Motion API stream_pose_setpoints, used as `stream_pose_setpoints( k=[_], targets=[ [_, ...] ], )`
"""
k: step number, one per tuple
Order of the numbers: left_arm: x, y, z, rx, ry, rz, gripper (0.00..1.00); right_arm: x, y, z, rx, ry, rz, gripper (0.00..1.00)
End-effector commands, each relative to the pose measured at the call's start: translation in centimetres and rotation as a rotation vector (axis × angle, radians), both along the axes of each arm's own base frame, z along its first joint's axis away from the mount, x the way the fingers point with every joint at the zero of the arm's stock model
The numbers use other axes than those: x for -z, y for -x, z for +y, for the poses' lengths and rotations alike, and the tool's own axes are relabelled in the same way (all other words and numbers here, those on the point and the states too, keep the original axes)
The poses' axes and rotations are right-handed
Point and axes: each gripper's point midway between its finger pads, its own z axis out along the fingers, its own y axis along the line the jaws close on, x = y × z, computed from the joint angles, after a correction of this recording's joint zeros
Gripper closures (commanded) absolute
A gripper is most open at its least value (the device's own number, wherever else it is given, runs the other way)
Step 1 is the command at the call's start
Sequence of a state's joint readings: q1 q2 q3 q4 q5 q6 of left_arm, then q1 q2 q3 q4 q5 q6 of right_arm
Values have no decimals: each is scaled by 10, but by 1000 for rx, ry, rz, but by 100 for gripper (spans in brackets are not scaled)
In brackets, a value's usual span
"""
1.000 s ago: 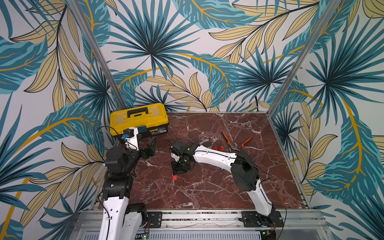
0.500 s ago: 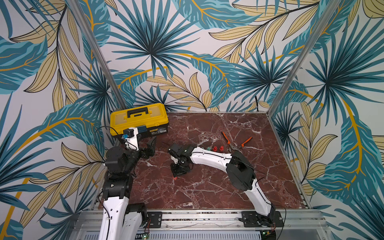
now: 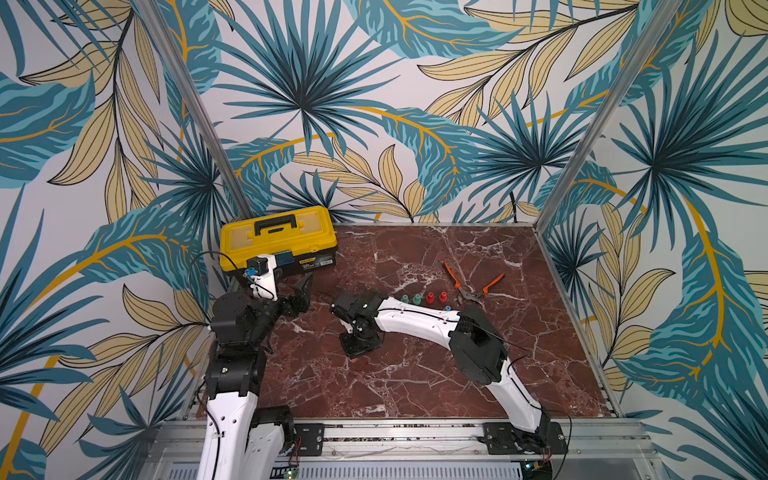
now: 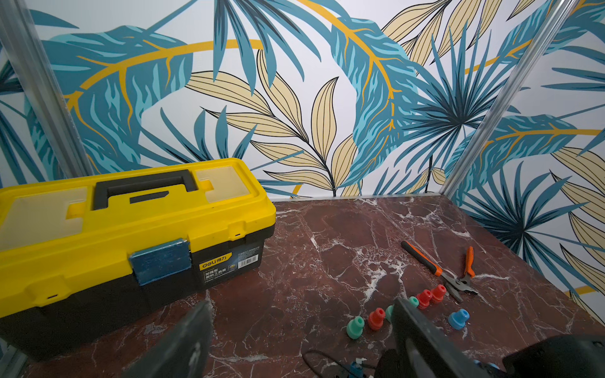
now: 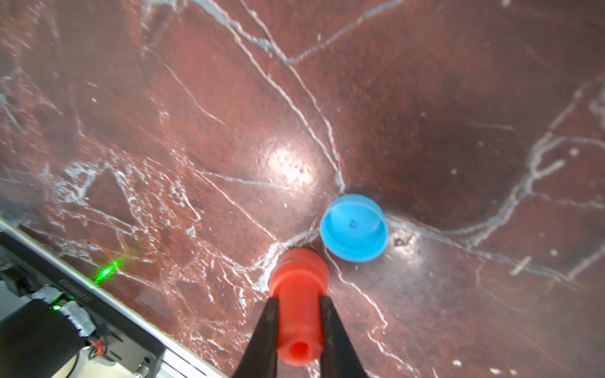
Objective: Close the stamp cap
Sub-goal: Close the cover of the stamp.
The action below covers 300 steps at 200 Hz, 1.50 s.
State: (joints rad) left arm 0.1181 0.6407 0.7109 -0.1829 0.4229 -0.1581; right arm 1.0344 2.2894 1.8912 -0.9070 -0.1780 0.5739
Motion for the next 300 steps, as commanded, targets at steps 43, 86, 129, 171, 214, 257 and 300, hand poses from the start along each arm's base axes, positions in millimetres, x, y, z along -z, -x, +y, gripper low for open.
stream_pose_setpoints(
  k=[43,86,129,171,214,257,300],
  targets=[
    [4,-1,2,-4,8,6,12,21,15,-77,-66,355,-62,93],
    [8,-4,1,6,16,24,12,26,31,-101,-95,439,-71,93],
    [9,-4,-3,27,22,32,12,22,30,-109,-127,520,-131,93],
    [7,-2,-3,27,17,22,12,16,27,-114,-126,554,-162,94],
    [7,-2,-5,42,22,24,12,7,16,-110,-131,562,-211,94],
    [11,-5,-4,38,21,38,12,17,17,-105,-133,546,-196,94],
    [12,-6,-4,42,23,43,13,39,35,-95,-90,438,-100,92]
  ],
)
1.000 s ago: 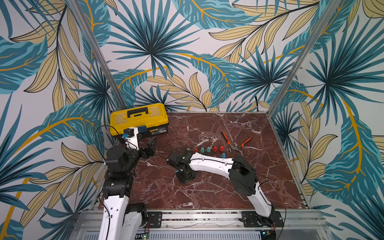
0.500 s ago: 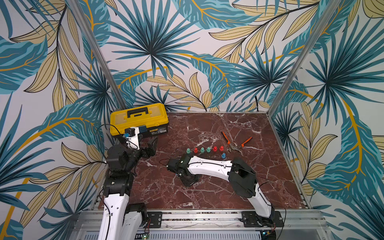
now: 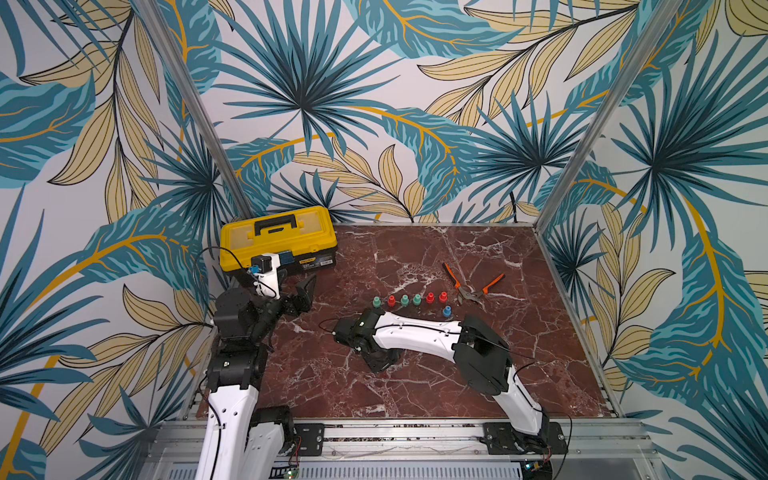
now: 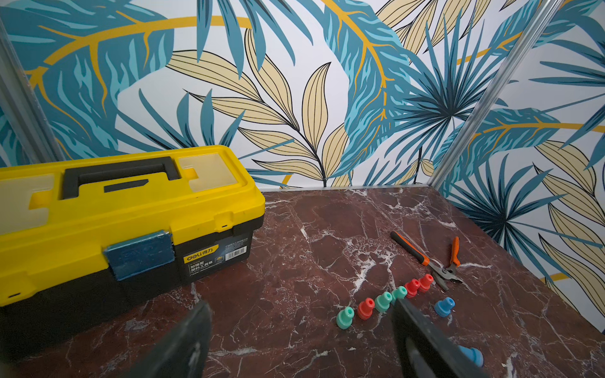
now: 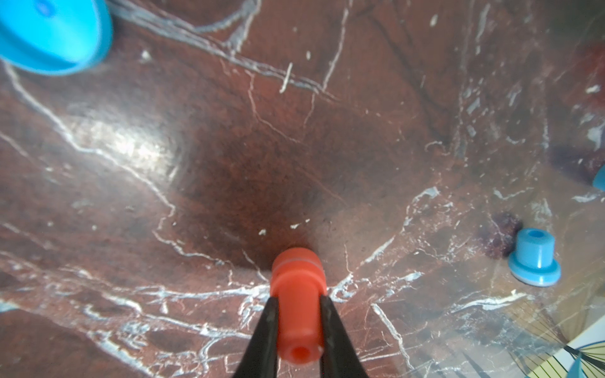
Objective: Close the stamp cap
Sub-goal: Close the cover of the stamp, then place the stamp at the center of the board.
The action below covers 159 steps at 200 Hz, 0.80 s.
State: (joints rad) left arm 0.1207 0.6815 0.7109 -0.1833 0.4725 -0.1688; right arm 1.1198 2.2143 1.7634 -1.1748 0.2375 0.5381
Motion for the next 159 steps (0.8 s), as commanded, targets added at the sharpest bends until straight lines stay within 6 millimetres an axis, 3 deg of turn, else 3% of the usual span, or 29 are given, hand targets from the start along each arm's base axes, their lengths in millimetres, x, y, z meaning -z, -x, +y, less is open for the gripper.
stream_pose_setpoints(
  k=[1,40,91,119,159],
  targets=[
    [2,0,2,-3,2,0,13,38,19,4,41,-40,113,92],
    [4,-2,2,4,9,13,13,23,8,19,98,-182,107,92],
    [3,-1,6,-15,2,1,12,-20,-40,19,180,-334,35,93],
    [2,0,5,-5,10,3,13,-33,-70,-8,242,-341,14,93],
    [2,-2,7,-11,9,6,13,-36,-104,-74,364,-293,-17,92]
  ],
)
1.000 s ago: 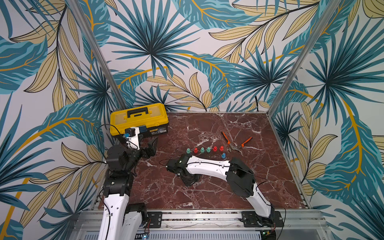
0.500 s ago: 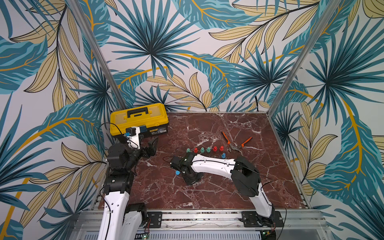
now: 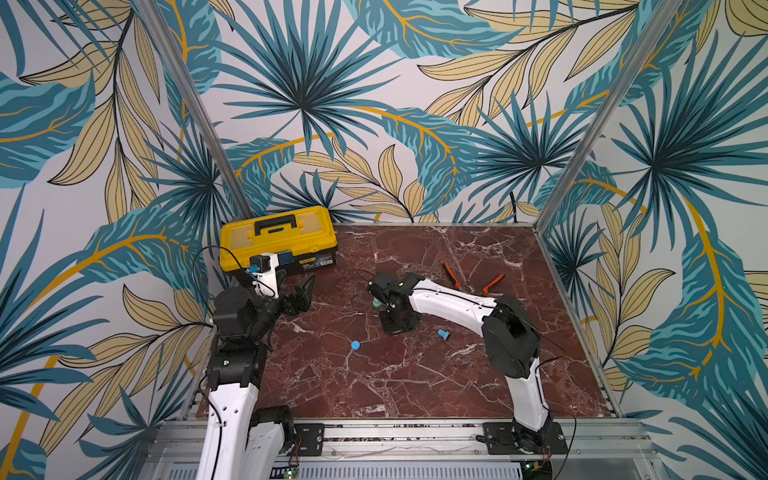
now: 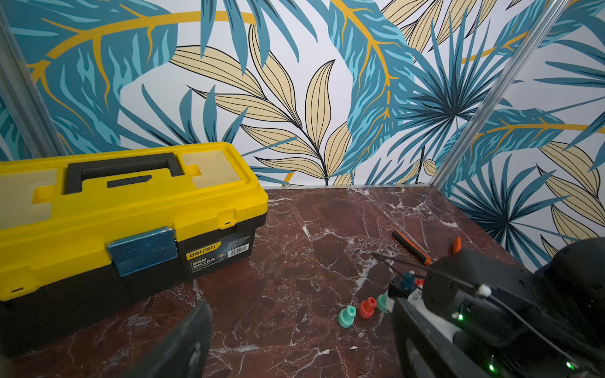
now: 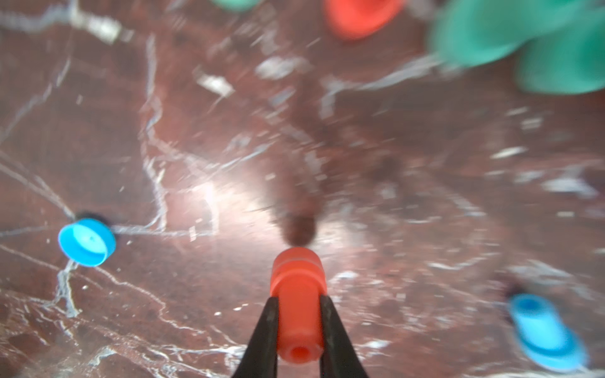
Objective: Close the stamp cap
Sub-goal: Place the stamp at the center of the board.
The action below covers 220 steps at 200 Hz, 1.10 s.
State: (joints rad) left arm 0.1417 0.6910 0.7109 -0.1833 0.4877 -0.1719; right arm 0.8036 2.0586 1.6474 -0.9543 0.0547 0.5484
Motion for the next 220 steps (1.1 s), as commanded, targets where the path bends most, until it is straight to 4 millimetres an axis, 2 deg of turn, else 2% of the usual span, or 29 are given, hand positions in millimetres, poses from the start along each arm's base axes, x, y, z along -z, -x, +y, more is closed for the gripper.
stream_pose_setpoints(
  k=[1,23,75,127,176,220],
  targets=[
    [1,0,3,-6,4,-2,13,-10,-12,-37,43,28,-9,92],
    [2,-3,3,-1,11,9,13,-6,-29,-63,99,38,-3,92],
    [4,-3,6,-10,6,10,13,5,-57,-90,139,52,2,89],
    [5,-5,7,-12,8,17,13,25,-58,-111,170,81,30,83],
    [6,-5,7,-10,12,21,13,31,-60,-119,185,92,27,79],
    [5,-4,8,-13,12,19,13,25,-58,-121,193,83,15,65]
  ],
)
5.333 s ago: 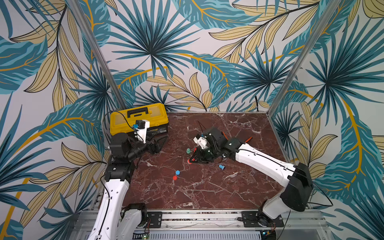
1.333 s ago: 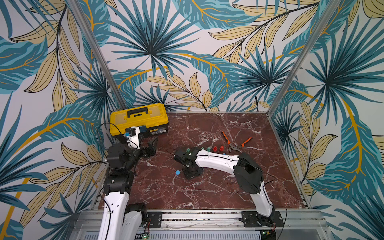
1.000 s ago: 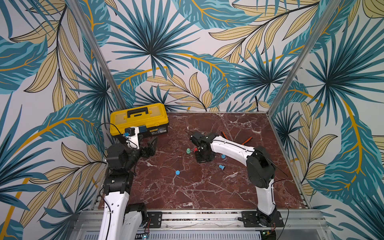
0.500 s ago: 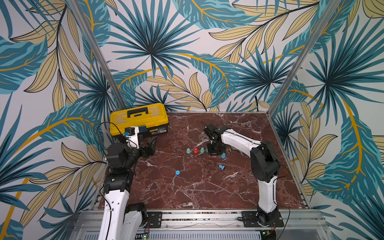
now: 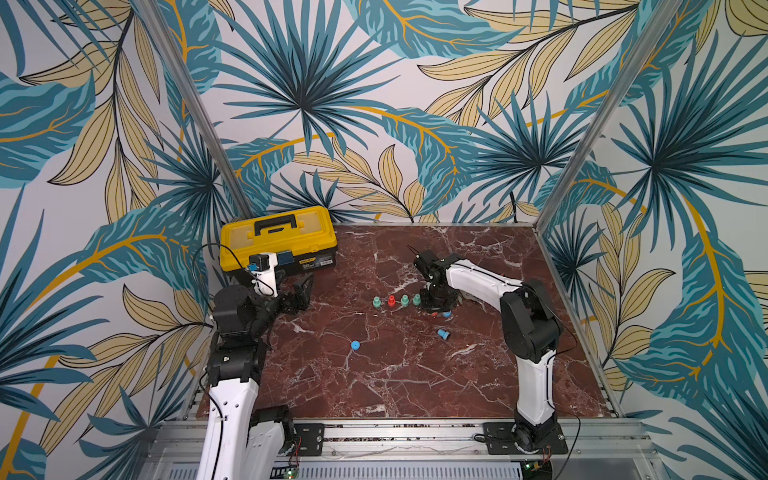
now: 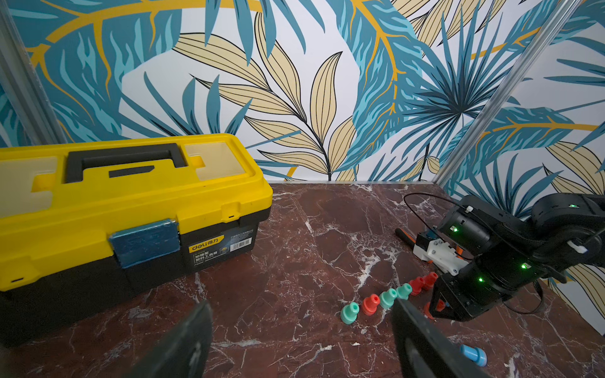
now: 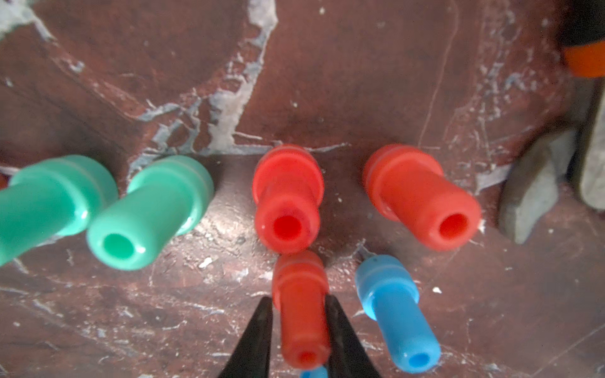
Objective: Close the stamp cap
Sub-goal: Place the stamp at the center of the board, then pick up the stamp from the center of the board.
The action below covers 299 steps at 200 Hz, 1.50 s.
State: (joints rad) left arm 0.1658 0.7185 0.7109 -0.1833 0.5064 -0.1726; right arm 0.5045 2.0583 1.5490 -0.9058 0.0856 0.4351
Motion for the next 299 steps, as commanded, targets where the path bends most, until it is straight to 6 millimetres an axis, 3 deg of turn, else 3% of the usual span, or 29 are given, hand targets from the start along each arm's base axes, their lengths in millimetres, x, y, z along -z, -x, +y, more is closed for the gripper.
stream_pose_setpoints(
  k=[1,47,84,126,149,206,299],
  targets=[
    [-2,1,3,-7,4,-9,13,-1,4,-6,3,13,-5,65],
    [-1,0,3,-6,6,-4,13,-29,2,-3,-12,-17,-43,59],
    [0,0,3,-5,10,-2,13,-47,17,-8,-54,-23,-40,59],
    [2,-1,1,6,19,6,13,-34,52,-11,-189,38,60,60],
    [2,-2,1,7,21,11,13,-24,62,-12,-273,89,80,60],
    [3,-3,0,15,25,17,13,-5,64,-12,-405,213,104,59],
    [4,-3,0,17,25,19,13,18,73,-19,-417,268,170,62]
  ],
)
